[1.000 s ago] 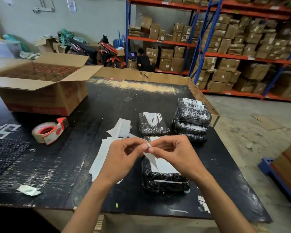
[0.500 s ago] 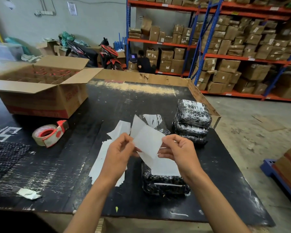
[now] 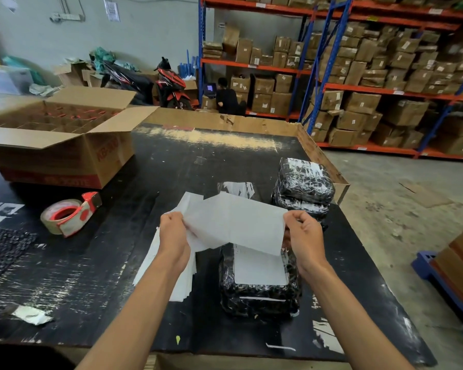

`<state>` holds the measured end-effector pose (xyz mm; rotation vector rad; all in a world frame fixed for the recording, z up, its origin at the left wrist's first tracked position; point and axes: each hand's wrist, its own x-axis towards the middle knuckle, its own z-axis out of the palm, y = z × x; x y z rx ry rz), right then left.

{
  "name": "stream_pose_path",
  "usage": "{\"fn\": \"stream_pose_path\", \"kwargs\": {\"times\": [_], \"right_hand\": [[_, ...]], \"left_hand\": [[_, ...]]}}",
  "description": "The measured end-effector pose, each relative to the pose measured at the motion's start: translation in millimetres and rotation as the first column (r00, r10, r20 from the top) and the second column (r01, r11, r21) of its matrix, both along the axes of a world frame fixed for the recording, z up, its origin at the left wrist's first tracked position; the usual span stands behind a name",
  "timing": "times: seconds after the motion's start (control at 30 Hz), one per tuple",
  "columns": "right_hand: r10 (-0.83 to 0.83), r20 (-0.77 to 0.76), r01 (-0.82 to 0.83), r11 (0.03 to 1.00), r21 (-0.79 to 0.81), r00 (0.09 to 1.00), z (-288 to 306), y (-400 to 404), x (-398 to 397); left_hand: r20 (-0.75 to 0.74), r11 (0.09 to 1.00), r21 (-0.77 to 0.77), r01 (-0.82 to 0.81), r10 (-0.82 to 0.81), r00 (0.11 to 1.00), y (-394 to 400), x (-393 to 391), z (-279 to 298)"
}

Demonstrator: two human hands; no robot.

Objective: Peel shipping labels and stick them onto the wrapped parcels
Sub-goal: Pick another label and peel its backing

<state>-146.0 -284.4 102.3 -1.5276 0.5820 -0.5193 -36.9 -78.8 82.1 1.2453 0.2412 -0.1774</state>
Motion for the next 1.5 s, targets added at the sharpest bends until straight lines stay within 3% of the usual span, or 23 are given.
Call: {"fn": "stream_pose_path", "kwargs": {"times": [0.2, 0.4, 0.73, 1.0, 1.17, 1.3, 1.33, 1.4, 1.47, 1.5], "right_hand": [[-0.083, 0.008, 0.083, 0.985, -0.152, 0.997, -3.4, -28.8, 29.5], [-0.218, 0.082, 0.224, 0.972, -0.073, 0.973, -0.1, -53.9, 59.8], [-0.012, 0.011, 0.013, 0.994, -0.112, 1.0, -7.7, -78.8, 114.5], [0.131, -0.054, -0.138, 0.979, -0.152, 0.99, -25.4, -82.7, 141.4], [0.17, -0.029, -0.172, 0.962, -0.211, 0.985, -30.5, -85.8, 153.0], [0.147, 0.073, -0.119, 0.946, -0.301, 0.986, -23.1, -81.1, 154.9], [0.137, 0.112, -0.095, 0.943, -0.318, 0.984, -21.2, -78.5, 154.1], [0.133, 0.186, -0.055, 0.926, -0.372, 0.973, -18.7, -73.2, 151.8], [0.185, 0.259, -0.038, 0.873, -0.486, 0.948, -17.4, -69.6, 148.7], [0.243, 0.288, -0.035, 0.815, -0.578, 0.926, -17.5, -67.4, 147.3]], "left_hand": [[0.021, 0.983, -0.02, -0.184, 0.185, 0.983, -8.4, 42.7, -6.7], [-0.06, 0.848, 0.016, -0.53, 0.53, 0.846, -1.7, 87.2, -21.6], [-0.125, 0.813, 0.092, -0.575, 0.582, 0.804, -36.5, 135.5, -45.8], [-0.067, 0.831, 0.331, -0.448, 0.494, 0.867, -56.2, 154.2, -61.1], [0.004, 0.745, 0.547, -0.381, 0.453, 0.892, -63.1, 163.4, -60.4], [0.178, 0.673, 0.632, -0.385, 0.358, 0.917, -83.5, 141.9, -34.7], [0.232, 0.689, 0.617, -0.381, 0.304, 0.924, -87.7, 134.6, -26.4], [0.223, 0.819, 0.518, -0.248, 0.151, 0.963, -93.6, 122.3, -7.6], [0.06, 0.936, 0.352, 0.027, -0.051, 0.997, -101.3, 114.6, 15.5], [0.005, 0.953, 0.282, 0.113, -0.119, 0.993, -103.7, 112.8, 24.1]]}}
